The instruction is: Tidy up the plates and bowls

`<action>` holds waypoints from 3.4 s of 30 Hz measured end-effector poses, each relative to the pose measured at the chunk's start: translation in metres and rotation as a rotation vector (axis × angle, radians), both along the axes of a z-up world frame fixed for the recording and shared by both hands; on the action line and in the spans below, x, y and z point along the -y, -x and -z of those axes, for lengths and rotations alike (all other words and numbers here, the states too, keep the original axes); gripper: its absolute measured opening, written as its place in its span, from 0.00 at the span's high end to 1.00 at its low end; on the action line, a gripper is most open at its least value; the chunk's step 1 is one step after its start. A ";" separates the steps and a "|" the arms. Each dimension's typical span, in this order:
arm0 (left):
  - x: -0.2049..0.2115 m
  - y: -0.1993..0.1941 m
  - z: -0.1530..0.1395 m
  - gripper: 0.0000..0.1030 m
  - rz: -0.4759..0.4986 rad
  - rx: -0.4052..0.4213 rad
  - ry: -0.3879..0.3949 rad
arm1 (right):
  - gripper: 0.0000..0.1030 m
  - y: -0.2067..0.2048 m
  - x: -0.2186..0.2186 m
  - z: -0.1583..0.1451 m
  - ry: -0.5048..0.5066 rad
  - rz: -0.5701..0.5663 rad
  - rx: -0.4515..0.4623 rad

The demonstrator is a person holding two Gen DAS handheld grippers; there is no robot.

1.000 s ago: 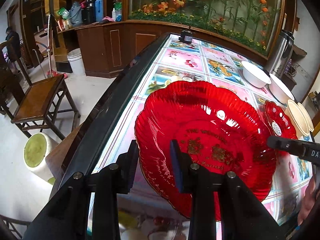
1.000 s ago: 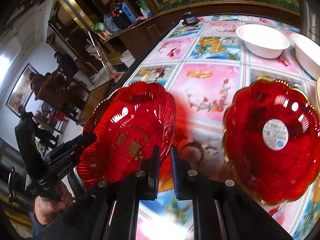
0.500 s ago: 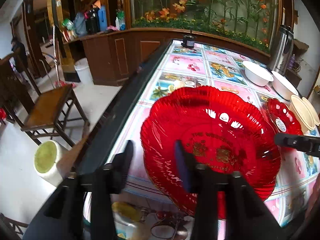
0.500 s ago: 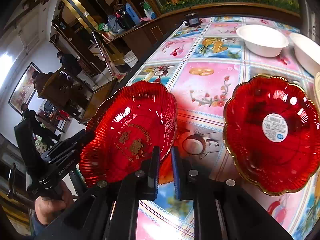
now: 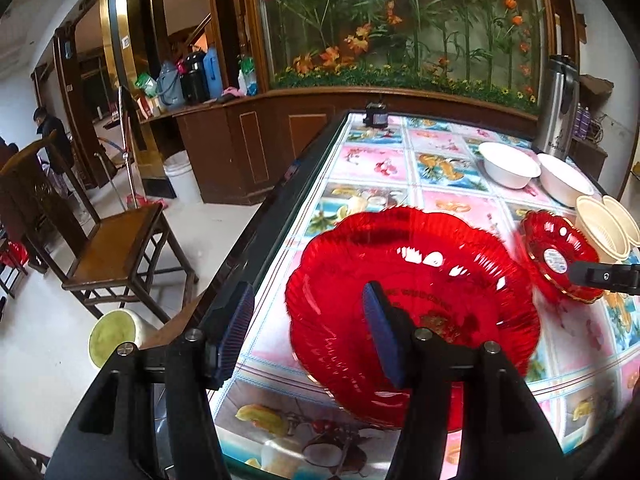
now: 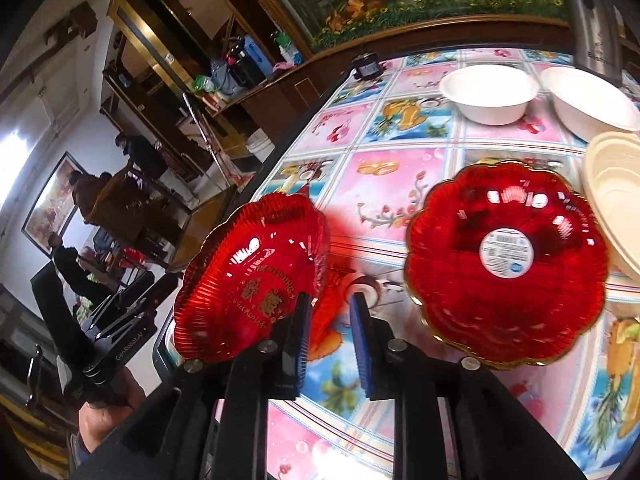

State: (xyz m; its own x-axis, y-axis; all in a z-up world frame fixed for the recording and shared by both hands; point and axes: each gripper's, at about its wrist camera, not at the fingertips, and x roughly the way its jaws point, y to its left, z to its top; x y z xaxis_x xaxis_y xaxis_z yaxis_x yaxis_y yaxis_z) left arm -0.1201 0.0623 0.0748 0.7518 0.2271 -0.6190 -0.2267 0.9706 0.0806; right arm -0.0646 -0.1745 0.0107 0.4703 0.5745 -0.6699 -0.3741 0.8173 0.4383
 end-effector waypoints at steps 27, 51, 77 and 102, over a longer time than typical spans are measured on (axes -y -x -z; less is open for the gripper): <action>0.153 -0.079 -0.014 0.44 0.383 -0.123 0.192 | 0.56 -0.006 0.169 0.023 -0.105 0.365 0.009; 0.187 -0.160 0.042 0.45 0.339 -0.331 0.197 | 0.83 -0.030 0.150 0.059 -0.085 0.293 -0.001; 0.188 -0.112 0.023 0.67 0.403 -0.211 0.179 | 0.87 -0.013 0.144 0.045 -0.024 0.271 0.111; 0.159 -0.072 -0.012 0.66 0.389 -0.101 0.209 | 0.86 0.023 0.121 -0.008 -0.053 0.232 0.217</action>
State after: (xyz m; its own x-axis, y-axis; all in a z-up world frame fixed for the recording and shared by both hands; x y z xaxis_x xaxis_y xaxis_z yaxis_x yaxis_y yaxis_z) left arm -0.0477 -0.0966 0.0870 0.6899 -0.1977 -0.6963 0.1569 0.9800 -0.1228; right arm -0.0873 -0.2950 0.0183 0.7217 0.4663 -0.5115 -0.2698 0.8701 0.4126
